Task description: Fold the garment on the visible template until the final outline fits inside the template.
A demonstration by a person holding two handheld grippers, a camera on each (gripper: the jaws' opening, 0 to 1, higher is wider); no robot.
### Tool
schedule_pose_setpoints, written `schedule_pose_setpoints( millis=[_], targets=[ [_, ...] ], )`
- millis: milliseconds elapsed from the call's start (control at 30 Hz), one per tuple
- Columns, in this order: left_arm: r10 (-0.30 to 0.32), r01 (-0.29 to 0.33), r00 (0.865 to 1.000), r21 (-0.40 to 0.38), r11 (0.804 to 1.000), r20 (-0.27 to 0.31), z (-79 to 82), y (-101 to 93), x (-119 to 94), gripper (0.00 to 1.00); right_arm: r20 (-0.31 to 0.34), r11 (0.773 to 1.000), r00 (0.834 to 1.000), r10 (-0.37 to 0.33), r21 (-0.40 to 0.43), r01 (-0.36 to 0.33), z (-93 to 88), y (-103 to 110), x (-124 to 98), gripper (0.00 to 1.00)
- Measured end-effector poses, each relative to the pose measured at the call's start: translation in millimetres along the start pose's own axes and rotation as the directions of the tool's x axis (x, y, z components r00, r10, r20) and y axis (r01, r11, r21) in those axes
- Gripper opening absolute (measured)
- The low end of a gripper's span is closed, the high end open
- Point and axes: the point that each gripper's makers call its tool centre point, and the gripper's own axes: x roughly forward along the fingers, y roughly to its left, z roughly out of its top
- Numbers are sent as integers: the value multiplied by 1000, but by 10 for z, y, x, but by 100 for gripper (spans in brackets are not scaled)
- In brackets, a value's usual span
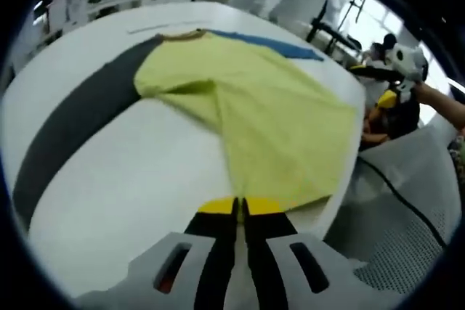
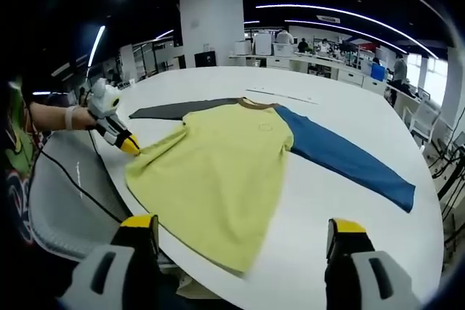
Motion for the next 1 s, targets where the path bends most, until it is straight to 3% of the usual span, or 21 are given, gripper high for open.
schedule_pose_setpoints(
  millis=[300, 500, 633, 1000],
  targets=[
    [31, -32, 999, -48, 998, -17, -149, 47, -332, 0, 0, 1000, 1000, 12, -5, -12, 1, 30, 40, 97],
    [69, -76, 995, -99, 992, -71, -362, 113, -485, 0, -5, 1000, 1000, 16, -15, -16, -3, 39, 52, 96],
    [62, -76, 988, -92, 993, -140, -544, 43, -465, 0, -8, 1000, 1000, 20, -15, -21, -11, 44, 64, 96],
    [49, -67, 988, -117, 991, -150, -606, 58, -417, 0, -12, 1000, 1000, 13, -13, -13, -34, 15, 36, 96]
  ],
)
